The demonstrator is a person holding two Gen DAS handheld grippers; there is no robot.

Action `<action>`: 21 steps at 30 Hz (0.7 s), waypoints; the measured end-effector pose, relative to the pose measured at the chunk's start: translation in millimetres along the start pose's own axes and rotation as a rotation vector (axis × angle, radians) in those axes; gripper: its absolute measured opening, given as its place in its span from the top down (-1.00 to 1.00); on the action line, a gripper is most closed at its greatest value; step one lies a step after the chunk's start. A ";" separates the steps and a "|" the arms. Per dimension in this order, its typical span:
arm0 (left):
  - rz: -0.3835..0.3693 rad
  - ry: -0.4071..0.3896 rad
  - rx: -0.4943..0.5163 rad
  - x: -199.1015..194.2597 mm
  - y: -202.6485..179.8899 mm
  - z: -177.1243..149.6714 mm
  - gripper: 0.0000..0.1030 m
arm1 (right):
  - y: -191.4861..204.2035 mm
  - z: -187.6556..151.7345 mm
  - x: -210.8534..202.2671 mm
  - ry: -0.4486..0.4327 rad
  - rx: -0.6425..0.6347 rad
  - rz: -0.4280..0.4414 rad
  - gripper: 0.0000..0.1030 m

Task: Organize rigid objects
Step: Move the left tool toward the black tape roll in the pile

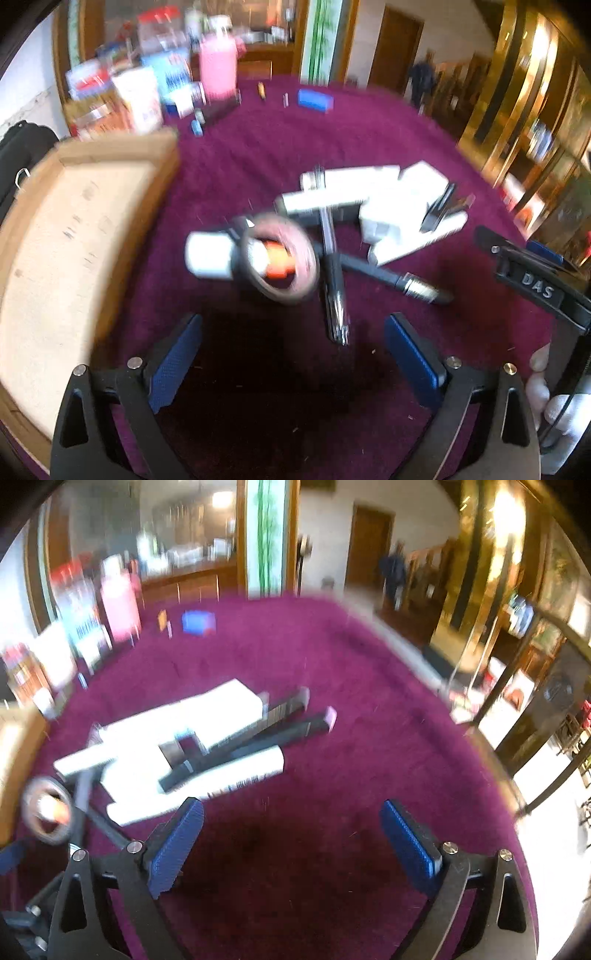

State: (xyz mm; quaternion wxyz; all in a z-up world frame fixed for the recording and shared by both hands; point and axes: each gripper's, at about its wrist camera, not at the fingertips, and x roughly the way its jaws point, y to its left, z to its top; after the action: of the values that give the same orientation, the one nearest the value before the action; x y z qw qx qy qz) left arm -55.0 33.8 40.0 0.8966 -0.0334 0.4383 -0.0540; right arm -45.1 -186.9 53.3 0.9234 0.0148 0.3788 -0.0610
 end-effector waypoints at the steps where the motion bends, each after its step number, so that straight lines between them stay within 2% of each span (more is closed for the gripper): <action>1: 0.006 -0.055 0.000 -16.3 5.7 1.5 -0.90 | -4.1 0.5 -20.0 -0.083 0.017 0.001 -0.90; 3: 0.009 -0.144 0.001 -40.0 16.8 4.0 -0.90 | -10.4 3.0 -63.5 -0.325 0.038 -0.031 -1.00; 5: 0.013 -0.189 -0.008 -54.3 30.2 6.9 -0.91 | -10.5 2.9 -78.8 -0.483 0.017 -0.049 -0.99; 7: -0.012 -0.177 -0.029 -57.9 41.5 10.1 -0.91 | -8.1 15.6 -57.4 -0.393 -0.029 -0.083 -0.99; 8: -0.026 -0.162 -0.038 -57.2 45.3 11.2 -0.91 | -13.3 18.4 -43.2 -0.333 -0.001 -0.058 -0.99; 10: -0.054 -0.117 -0.066 -53.3 50.1 9.2 -0.91 | -34.2 12.3 -22.6 -0.277 0.112 0.023 -0.99; 12: -0.038 -0.072 -0.068 -41.8 45.8 7.6 -0.91 | -46.7 11.2 -2.7 -0.174 0.164 0.029 -0.92; 14: -0.001 -0.036 -0.041 -26.5 38.0 6.2 -0.91 | -58.1 12.0 -7.3 -0.193 0.190 0.055 -0.89; 15: 0.014 -0.011 -0.031 -16.7 34.5 7.6 -0.90 | -61.5 11.8 -8.0 -0.198 0.190 0.041 -0.89; 17: 0.005 0.014 -0.039 -5.4 32.5 9.6 -0.70 | -63.6 5.9 0.0 -0.166 0.199 0.054 -0.89; 19: -0.019 0.045 -0.048 5.4 33.0 14.7 0.06 | -61.8 7.0 7.0 -0.132 0.204 0.079 -0.89; 21: -0.041 0.072 -0.056 13.5 34.4 18.3 0.32 | -56.5 7.4 12.7 -0.116 0.197 0.085 -0.89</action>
State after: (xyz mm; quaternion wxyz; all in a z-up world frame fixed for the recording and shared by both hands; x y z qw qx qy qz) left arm -30.0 66.4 37.0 0.8775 -0.0653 0.4710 -0.0614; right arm -37.9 -244.8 50.8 0.9396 0.1181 0.3157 -0.0594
